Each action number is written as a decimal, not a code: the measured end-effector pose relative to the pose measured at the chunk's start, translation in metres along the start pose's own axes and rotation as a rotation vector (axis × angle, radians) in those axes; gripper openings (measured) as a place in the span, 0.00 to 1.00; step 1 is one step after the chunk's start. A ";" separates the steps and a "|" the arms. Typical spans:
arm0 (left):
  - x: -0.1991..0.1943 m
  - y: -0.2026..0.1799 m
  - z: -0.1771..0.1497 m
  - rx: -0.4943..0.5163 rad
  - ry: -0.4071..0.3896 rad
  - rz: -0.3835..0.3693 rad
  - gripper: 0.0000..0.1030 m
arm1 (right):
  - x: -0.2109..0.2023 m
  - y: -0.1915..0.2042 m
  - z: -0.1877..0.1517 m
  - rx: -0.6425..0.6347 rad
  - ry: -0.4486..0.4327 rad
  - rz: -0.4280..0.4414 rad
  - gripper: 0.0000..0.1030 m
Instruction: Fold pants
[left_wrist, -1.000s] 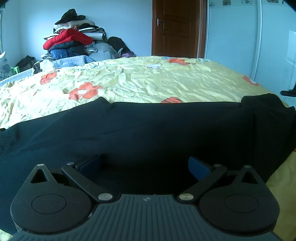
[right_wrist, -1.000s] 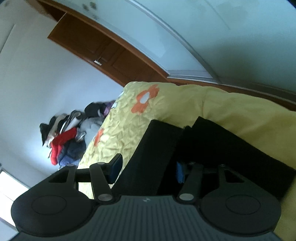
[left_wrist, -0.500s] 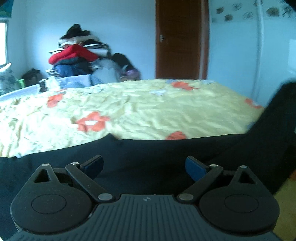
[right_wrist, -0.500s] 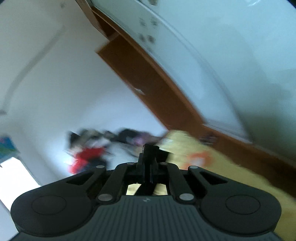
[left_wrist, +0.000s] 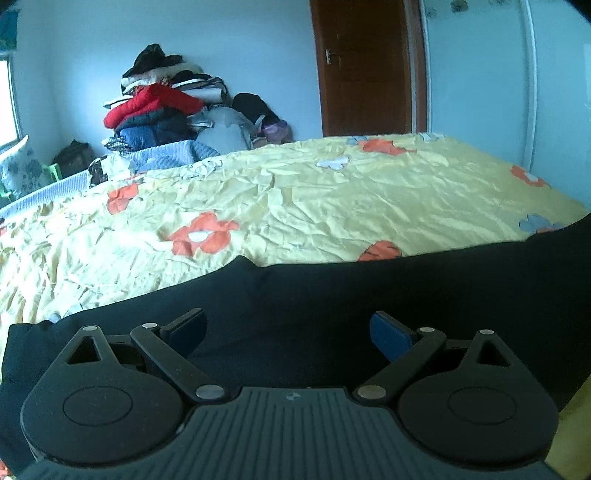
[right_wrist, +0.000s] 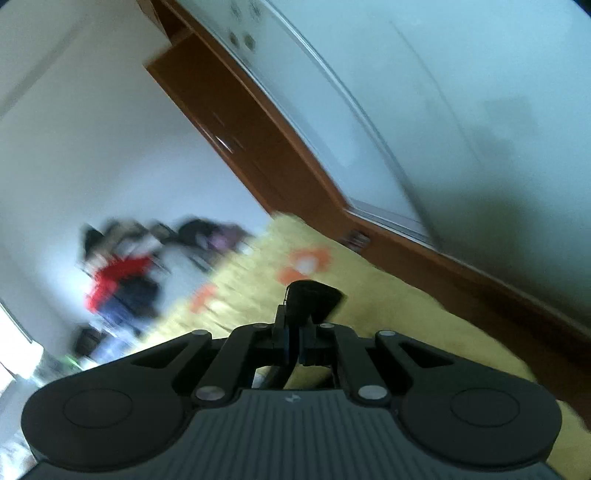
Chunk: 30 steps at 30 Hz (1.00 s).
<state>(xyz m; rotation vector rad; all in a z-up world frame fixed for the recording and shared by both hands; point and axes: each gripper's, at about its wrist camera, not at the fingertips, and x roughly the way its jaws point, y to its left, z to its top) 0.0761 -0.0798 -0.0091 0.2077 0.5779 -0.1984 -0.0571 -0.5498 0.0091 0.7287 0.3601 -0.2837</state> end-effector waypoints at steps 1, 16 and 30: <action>0.002 -0.001 -0.001 0.006 0.011 -0.003 0.94 | 0.007 -0.009 -0.007 -0.017 0.043 -0.075 0.05; 0.016 -0.002 -0.018 -0.024 0.051 0.022 0.95 | -0.017 0.029 -0.046 -0.102 0.165 0.096 0.58; 0.016 -0.022 0.005 0.056 0.059 0.071 0.96 | 0.099 0.168 -0.105 -0.728 0.383 0.056 0.68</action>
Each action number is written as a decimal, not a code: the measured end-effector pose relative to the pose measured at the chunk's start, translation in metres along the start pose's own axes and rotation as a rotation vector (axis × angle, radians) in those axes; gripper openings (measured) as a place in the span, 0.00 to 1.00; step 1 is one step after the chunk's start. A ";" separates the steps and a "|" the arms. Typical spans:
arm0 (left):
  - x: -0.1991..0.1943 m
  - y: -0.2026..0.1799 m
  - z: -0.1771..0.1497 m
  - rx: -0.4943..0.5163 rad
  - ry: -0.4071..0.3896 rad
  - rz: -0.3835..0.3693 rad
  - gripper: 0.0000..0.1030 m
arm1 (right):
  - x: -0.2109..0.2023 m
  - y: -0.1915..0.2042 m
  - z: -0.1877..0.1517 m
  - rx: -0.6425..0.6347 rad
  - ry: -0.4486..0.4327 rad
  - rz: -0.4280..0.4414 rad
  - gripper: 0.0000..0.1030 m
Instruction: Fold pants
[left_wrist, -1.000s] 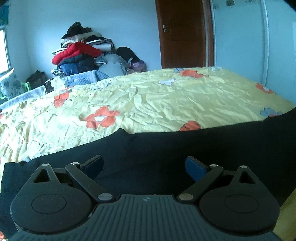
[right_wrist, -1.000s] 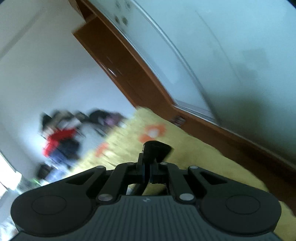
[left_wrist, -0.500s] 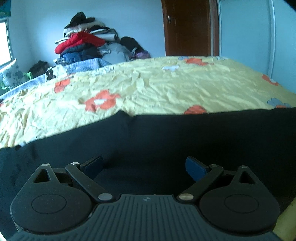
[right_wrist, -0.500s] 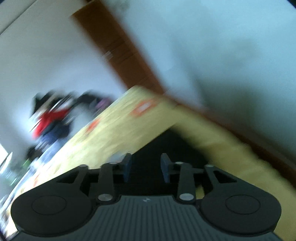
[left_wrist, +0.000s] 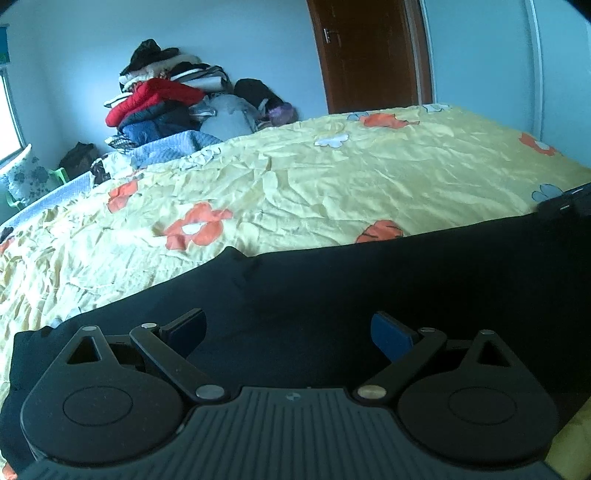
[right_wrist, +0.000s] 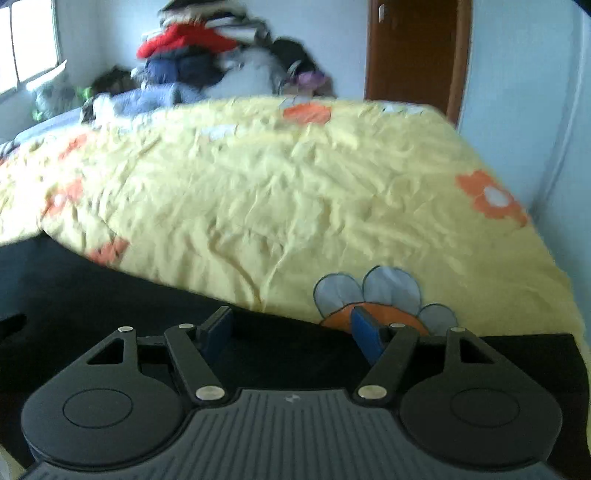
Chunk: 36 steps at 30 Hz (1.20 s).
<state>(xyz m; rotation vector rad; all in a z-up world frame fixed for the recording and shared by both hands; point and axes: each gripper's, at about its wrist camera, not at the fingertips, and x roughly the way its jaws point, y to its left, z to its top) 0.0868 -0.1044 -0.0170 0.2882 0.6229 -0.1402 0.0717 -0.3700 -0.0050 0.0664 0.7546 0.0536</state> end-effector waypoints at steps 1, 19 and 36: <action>0.001 -0.001 -0.001 -0.004 0.005 0.012 0.97 | -0.011 -0.005 -0.003 0.016 -0.026 0.032 0.68; 0.002 0.012 -0.002 -0.149 0.051 0.182 0.98 | -0.022 -0.017 -0.038 0.003 0.038 -0.259 1.00; -0.001 0.040 -0.004 -0.220 0.058 0.300 0.98 | -0.022 -0.031 -0.044 0.040 -0.004 -0.314 1.00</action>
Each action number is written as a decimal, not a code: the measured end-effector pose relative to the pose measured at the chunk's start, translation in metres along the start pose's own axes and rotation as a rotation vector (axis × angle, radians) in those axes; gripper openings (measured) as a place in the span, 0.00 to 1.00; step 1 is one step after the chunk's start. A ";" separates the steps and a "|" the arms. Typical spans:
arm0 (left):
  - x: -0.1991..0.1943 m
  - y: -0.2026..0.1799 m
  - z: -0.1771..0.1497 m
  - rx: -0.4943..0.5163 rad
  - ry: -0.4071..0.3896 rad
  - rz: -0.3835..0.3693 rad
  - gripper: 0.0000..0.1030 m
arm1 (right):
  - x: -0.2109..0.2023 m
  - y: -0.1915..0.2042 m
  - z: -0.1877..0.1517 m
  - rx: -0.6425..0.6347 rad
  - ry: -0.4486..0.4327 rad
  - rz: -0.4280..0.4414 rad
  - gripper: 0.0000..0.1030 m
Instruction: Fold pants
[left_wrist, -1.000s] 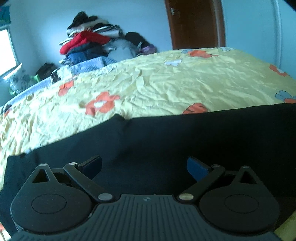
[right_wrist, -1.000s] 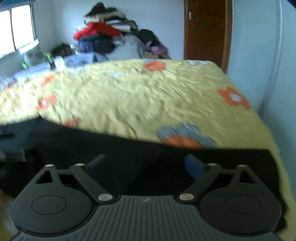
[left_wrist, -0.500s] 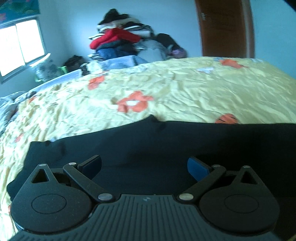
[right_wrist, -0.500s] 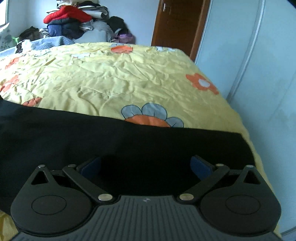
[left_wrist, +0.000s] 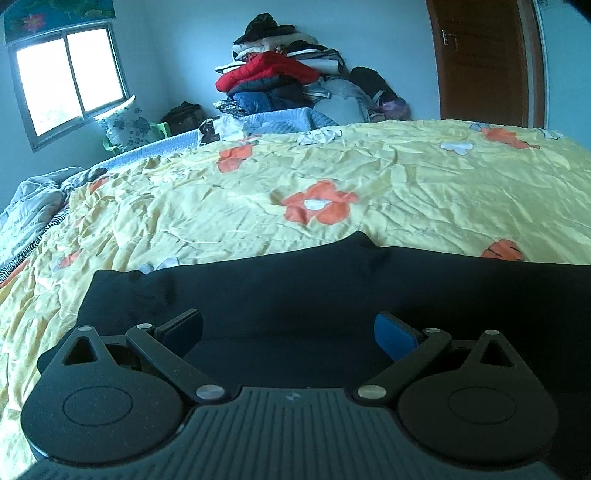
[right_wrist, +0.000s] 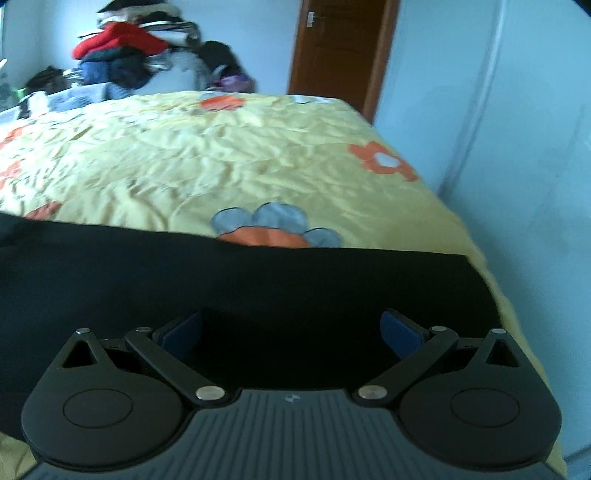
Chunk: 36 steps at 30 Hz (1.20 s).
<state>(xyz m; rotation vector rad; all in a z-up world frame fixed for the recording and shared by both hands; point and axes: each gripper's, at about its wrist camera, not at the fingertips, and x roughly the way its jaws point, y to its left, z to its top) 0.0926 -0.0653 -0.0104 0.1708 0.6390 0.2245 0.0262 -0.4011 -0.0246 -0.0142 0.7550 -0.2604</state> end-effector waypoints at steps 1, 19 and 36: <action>0.000 0.001 0.000 -0.002 -0.001 0.003 0.98 | -0.004 0.000 0.000 0.006 -0.010 -0.006 1.00; 0.001 0.056 0.008 -0.204 -0.053 0.163 0.98 | -0.020 0.014 -0.007 0.028 -0.033 0.084 1.00; 0.010 0.092 0.009 -0.251 -0.016 0.238 0.98 | -0.010 0.012 -0.013 0.046 -0.020 0.091 1.00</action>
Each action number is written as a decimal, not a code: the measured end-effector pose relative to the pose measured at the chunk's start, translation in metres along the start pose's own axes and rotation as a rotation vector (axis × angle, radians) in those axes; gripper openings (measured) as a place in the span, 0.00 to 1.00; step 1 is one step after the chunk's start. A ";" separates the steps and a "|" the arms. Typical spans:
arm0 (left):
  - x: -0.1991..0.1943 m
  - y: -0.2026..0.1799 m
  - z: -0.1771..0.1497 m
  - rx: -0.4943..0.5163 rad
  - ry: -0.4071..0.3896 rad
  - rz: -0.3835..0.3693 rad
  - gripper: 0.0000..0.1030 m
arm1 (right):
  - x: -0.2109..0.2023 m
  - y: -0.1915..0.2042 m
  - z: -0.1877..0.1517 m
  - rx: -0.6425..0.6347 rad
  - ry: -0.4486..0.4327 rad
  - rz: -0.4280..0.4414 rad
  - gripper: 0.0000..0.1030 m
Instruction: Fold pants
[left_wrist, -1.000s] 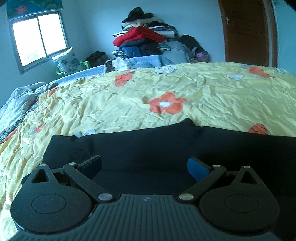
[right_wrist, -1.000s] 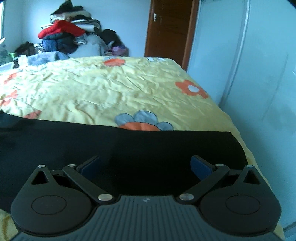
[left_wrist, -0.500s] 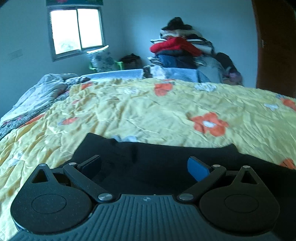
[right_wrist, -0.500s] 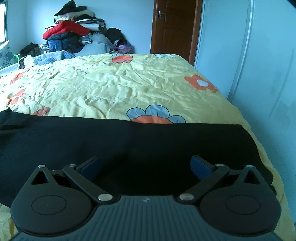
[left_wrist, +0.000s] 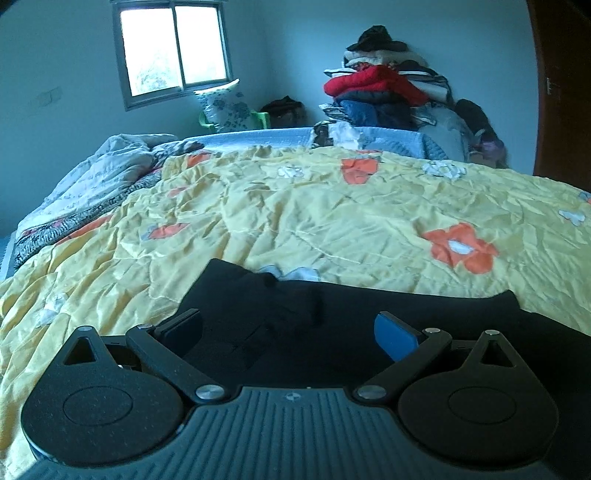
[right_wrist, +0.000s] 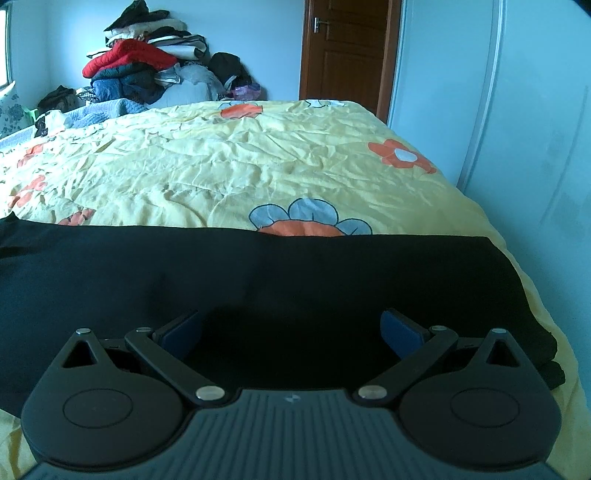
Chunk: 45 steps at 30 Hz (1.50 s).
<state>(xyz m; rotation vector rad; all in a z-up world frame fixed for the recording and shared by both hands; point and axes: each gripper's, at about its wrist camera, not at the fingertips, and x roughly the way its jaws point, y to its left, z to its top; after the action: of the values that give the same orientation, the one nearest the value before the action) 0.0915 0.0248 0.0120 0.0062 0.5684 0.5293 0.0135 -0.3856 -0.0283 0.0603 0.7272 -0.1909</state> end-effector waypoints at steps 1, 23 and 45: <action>0.001 0.003 0.000 -0.006 0.000 0.007 0.98 | 0.000 0.000 0.000 0.000 0.000 0.000 1.00; 0.006 0.021 0.001 -0.006 0.017 0.043 0.98 | 0.000 0.020 0.003 -0.120 0.000 0.014 1.00; -0.060 -0.100 -0.043 0.355 -0.042 -0.429 0.98 | -0.076 -0.214 -0.078 1.063 -0.220 0.380 1.00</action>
<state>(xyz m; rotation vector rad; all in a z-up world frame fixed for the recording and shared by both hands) 0.0742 -0.0963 -0.0084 0.2272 0.5957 0.0077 -0.1342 -0.5748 -0.0332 1.1633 0.3177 -0.1968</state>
